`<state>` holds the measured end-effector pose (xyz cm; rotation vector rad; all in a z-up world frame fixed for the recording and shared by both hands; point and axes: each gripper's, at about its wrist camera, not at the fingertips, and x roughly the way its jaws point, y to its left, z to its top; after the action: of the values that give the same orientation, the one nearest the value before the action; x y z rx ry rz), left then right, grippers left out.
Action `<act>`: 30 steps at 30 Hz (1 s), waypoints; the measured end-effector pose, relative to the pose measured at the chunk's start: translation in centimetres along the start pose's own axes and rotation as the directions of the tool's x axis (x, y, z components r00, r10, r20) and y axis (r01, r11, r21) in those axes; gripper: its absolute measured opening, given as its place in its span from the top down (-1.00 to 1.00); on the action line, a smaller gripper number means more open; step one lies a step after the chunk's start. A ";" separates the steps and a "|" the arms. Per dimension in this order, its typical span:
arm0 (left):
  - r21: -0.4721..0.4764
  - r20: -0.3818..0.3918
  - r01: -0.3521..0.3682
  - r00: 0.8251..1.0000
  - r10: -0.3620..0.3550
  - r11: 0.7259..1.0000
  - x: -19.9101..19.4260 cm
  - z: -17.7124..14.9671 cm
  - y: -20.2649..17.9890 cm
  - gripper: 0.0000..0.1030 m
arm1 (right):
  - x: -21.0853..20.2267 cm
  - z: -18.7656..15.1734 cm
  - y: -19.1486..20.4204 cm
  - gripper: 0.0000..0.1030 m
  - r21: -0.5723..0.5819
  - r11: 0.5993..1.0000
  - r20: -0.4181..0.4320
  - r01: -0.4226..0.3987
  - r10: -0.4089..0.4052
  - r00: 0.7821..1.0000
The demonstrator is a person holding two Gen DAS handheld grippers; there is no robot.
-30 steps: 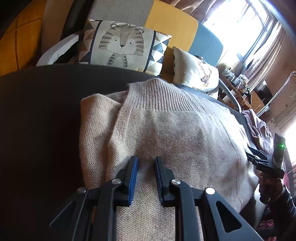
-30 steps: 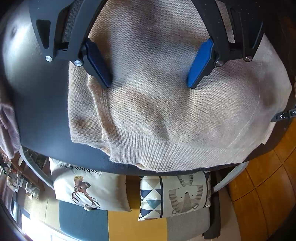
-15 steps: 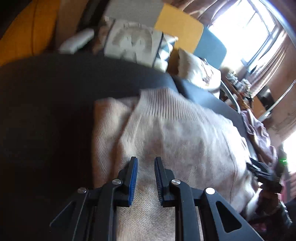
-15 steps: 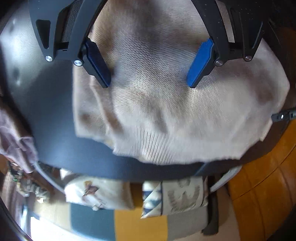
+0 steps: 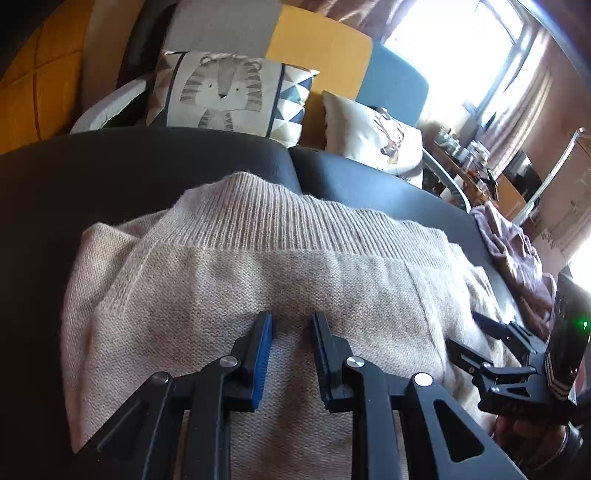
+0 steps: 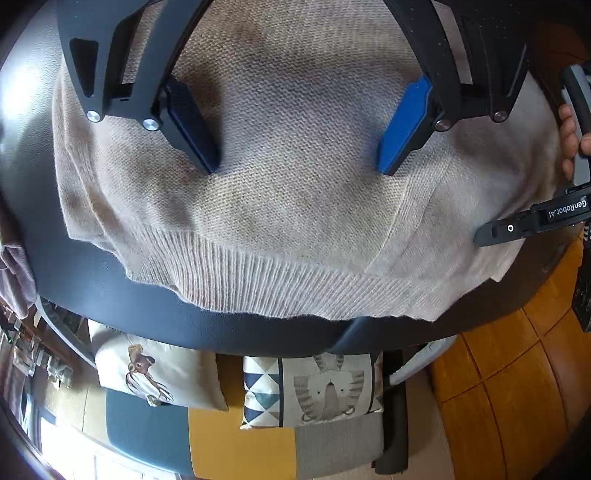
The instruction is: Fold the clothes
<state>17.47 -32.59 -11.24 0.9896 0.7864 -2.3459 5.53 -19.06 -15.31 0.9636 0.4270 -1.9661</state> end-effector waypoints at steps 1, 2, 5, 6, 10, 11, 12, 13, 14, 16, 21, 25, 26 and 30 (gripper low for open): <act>0.000 -0.001 -0.001 1.000 0.001 1.000 0.0 -0.1 0.0 0.58 | 0.0 0.0 0.0 -0.79 -0.004 1.000 0.003 -0.001 0.001 1.000; -0.004 -0.004 -0.001 1.000 0.001 1.000 -0.1 -0.1 0.0 0.58 | 0.0 0.1 0.0 -0.79 -0.002 1.000 -0.003 -0.001 0.001 1.000; -0.022 -0.005 -0.014 1.000 0.014 1.000 -1.2 0.2 -0.4 0.58 | -0.9 0.6 0.3 -0.79 0.025 1.000 0.000 0.003 -0.003 1.000; -0.010 0.008 -0.014 1.000 0.014 1.000 -1.8 0.2 -0.8 0.58 | -1.6 0.7 0.5 -0.79 0.035 0.999 0.020 -0.007 0.006 1.000; 0.083 0.045 0.020 0.999 -0.023 0.996 -3.6 -0.7 -3.0 0.58 | -2.9 0.1 1.8 -0.80 0.017 0.999 0.063 -0.031 0.030 0.998; 0.100 0.042 0.030 0.999 -0.034 0.995 -3.7 -1.0 -3.7 0.58 | -2.8 0.0 1.9 -0.80 0.009 1.000 0.059 -0.025 0.025 0.998; 0.116 0.032 0.042 0.998 -0.046 0.992 -3.5 -1.3 -4.2 0.58 | -2.6 -0.1 2.1 -0.80 0.001 1.000 0.055 -0.020 0.020 0.998; 0.124 0.014 0.043 0.999 -0.045 0.991 -3.0 -1.7 -4.6 0.58 | -2.4 -0.3 2.2 -0.80 -0.007 1.000 0.051 -0.014 0.015 0.999; 0.128 -0.005 0.033 0.999 -0.033 0.991 -2.4 -2.0 -4.8 0.58 | -2.3 -0.4 2.4 -0.80 -0.015 1.000 0.048 -0.009 0.010 0.999; 0.134 -0.035 0.015 0.999 -0.010 0.991 -1.2 -2.6 -5.0 0.58 | -1.9 -0.6 2.6 -0.80 -0.031 1.000 0.040 0.002 -0.001 0.999; 0.168 0.011 0.009 1.000 -0.011 0.986 -0.9 -3.6 -4.9 0.58 | -1.1 -1.3 3.3 -0.91 -0.073 0.997 0.023 0.029 -0.027 0.999; 0.116 -0.004 0.035 0.999 -0.035 0.993 -1.6 -2.2 -4.3 0.58 | -1.5 -1.0 3.0 -0.91 -0.054 0.998 0.025 0.037 -0.036 0.999; 0.100 0.005 0.028 1.000 -0.029 0.995 -1.8 -1.7 -3.9 0.58 | -2.1 -0.6 2.5 -0.91 -0.029 0.999 0.044 0.043 -0.041 0.998; 0.053 0.045 -0.043 0.998 0.040 0.998 -2.0 0.2 -1.8 0.58 | -2.7 0.7 -0.1 -0.91 0.062 0.994 0.061 0.086 -0.090 0.994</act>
<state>17.53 -31.03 -9.05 0.9641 0.6829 -2.3559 6.01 -17.93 -12.80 0.9308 0.3827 -2.0936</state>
